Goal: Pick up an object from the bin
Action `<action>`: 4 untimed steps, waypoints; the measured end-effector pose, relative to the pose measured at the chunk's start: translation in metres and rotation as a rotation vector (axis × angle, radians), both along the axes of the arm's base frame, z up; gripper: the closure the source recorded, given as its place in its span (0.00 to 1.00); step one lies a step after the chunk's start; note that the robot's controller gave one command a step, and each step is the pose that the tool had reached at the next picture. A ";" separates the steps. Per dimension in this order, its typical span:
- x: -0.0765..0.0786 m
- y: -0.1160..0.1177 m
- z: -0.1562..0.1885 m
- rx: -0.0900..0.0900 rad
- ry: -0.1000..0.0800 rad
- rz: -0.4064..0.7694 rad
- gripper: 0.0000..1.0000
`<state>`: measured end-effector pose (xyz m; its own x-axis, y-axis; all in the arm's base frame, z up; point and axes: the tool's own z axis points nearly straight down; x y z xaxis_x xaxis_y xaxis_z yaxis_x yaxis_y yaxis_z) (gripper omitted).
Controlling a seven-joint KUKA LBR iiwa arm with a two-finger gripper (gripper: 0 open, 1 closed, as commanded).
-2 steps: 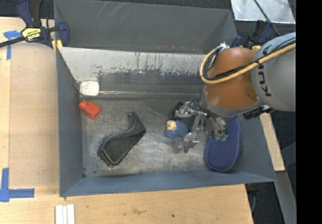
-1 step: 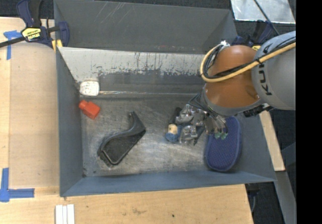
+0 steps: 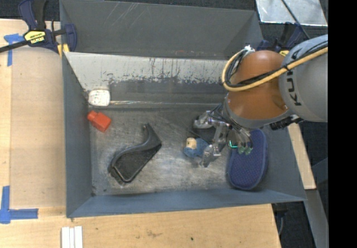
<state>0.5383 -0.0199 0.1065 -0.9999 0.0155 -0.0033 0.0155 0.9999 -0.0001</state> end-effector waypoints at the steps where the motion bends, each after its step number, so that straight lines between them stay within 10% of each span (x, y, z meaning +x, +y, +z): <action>1: 0.006 -0.003 -0.033 -0.001 -0.003 0.138 0.00; 2: 0.011 -0.003 -0.030 -0.002 -0.024 0.137 1.00; 3: -0.026 -0.012 -0.030 -0.005 -0.027 0.348 1.00; 4: -0.031 -0.011 0.087 -0.003 -0.007 0.357 1.00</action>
Offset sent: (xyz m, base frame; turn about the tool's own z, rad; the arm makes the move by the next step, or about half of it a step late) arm 0.0035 -0.0026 -0.0365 -0.1399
